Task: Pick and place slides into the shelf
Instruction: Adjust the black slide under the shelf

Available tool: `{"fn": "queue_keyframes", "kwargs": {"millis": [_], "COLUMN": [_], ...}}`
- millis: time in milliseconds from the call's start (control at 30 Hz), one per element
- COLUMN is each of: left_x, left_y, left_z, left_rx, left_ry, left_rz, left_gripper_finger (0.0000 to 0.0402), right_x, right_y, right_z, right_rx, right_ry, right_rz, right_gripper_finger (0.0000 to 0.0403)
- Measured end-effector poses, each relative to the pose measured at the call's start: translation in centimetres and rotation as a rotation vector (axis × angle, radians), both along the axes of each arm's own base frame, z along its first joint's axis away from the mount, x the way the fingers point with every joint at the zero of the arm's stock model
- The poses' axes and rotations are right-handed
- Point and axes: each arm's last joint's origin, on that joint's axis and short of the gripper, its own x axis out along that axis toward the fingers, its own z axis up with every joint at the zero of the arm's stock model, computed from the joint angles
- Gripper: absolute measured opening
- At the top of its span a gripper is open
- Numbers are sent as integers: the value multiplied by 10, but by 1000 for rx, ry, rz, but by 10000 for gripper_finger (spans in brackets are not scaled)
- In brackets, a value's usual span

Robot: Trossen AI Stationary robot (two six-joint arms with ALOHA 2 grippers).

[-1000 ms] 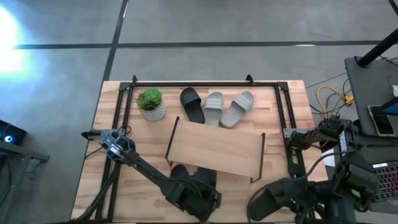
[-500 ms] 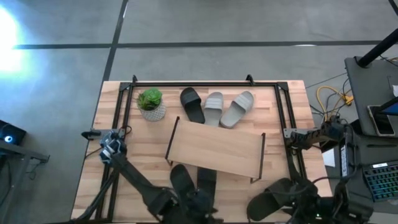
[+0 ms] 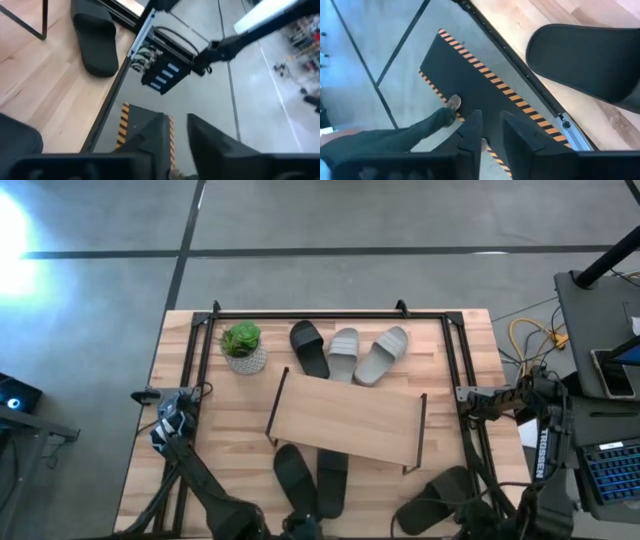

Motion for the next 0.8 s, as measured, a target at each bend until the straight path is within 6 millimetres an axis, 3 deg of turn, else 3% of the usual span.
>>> {"fn": "queue_keyframes", "kwargs": {"millis": [100, 367, 567, 800], "left_x": [-9, -32, -46, -61], "left_y": [-4, -10, -13, -12], "left_z": [-5, -17, -23, -52], "left_rx": [40, 70, 50, -102], "left_ry": [41, 133, 163, 274], "left_rz": [-14, 97, 188, 384], "left_gripper_finger": [9, 1, 0, 0], "right_x": [2, 23, 41, 56], "right_y": [-1, 4, 2, -9], "right_z": [-4, -1, -5, -20], "right_rx": [3, 76, 25, -10], "right_ry": [5, -52, -80, -1], "right_rz": [-22, -1, 27, -2], "right_gripper_finger": [19, 9, 9, 9]}}
